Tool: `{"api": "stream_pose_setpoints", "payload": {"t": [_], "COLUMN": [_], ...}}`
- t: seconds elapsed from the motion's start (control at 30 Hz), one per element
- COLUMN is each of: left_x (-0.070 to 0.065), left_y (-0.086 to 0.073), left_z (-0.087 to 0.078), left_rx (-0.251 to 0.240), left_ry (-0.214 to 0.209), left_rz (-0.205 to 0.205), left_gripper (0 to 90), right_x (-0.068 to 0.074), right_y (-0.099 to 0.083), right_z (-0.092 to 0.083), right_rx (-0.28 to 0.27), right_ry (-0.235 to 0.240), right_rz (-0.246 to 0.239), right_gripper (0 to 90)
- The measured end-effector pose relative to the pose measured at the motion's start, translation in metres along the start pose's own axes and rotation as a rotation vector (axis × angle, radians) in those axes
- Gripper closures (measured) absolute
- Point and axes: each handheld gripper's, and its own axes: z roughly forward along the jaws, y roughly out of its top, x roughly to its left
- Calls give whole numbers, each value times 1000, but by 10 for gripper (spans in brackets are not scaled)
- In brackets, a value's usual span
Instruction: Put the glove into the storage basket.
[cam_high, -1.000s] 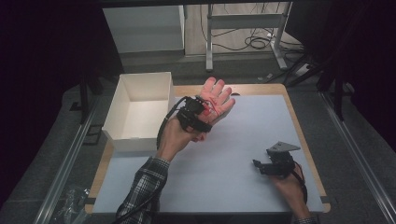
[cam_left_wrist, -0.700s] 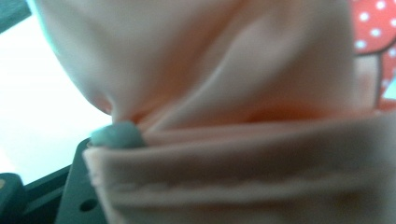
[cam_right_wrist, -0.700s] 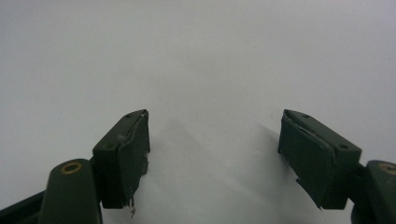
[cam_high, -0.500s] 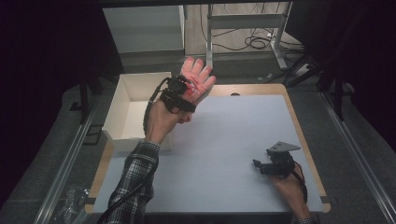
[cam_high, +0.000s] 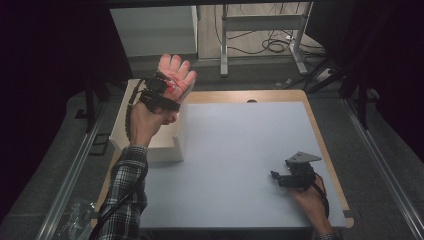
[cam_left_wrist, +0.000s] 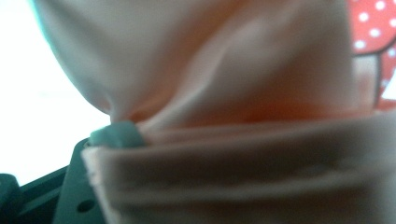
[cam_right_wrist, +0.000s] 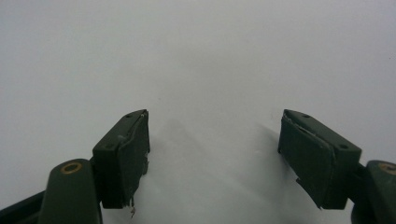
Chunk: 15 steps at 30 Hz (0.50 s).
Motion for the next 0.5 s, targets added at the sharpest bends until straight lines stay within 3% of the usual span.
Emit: {"api": "stream_pose_setpoints", "payload": {"t": [0.2,0.5], "left_x": [23,42], "left_y": [-12,-29], "left_z": [11,47], "left_rx": [10,33], "left_ry": [39,69], "left_rz": [-57,-134], "left_gripper": [373,368], "right_x": [0,0], "right_y": [0,0], "right_z": [0,0], "right_rx": [0,0], "right_ry": [2,1], "right_rz": [5,4], "right_gripper": [251,251]}}
